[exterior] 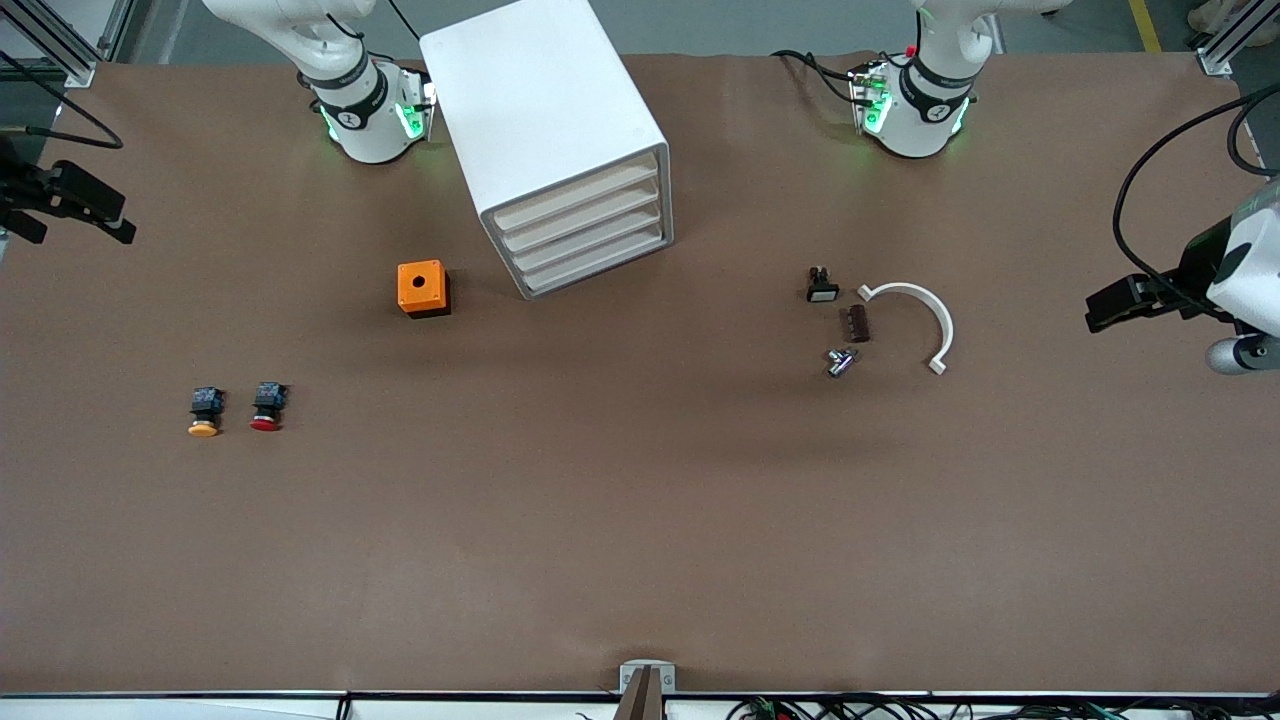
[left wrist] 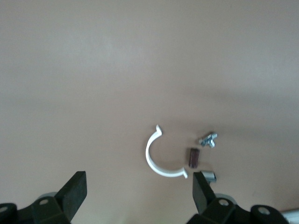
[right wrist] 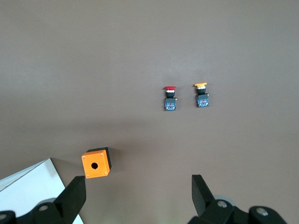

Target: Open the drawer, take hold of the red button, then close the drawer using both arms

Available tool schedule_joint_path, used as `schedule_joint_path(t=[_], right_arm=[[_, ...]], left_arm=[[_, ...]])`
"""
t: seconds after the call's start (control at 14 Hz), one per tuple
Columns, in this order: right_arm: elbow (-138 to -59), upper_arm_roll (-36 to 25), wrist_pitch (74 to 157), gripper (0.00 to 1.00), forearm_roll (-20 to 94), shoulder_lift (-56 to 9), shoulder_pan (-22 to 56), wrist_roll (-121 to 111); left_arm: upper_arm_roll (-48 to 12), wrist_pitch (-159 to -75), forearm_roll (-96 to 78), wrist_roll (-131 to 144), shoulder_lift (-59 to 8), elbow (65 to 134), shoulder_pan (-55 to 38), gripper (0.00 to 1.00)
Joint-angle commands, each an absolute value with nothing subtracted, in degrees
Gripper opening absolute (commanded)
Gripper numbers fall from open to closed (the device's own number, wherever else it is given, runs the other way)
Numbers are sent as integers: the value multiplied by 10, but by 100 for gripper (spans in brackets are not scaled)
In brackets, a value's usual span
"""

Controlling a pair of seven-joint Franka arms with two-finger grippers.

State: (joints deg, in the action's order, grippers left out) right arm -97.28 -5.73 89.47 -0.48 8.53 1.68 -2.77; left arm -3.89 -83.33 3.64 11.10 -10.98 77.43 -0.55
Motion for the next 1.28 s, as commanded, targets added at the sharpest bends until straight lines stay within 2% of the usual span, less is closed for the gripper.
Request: schedule_joint_path(t=[0.0, 0.28, 0.43, 0.64, 1.21], right_arm=[[-984, -54, 898, 100, -18, 102, 13, -21], [-970, -53, 891, 100, -18, 97, 18, -24], [-969, -53, 892, 100, -18, 97, 18, -25], [-969, -53, 892, 100, -19, 97, 17, -26], [-963, -52, 896, 100, -19, 95, 18, -26]], left_arm=[[-45, -815, 26, 98, -101, 775, 0, 100], [-43, -805, 11, 99, -63, 801, 0, 100], [-43, -816, 7, 98, -20, 850, 1, 100], [-43, -877, 7, 98, 39, 931, -4, 100], [-43, -876, 8, 98, 27, 910, -2, 100]])
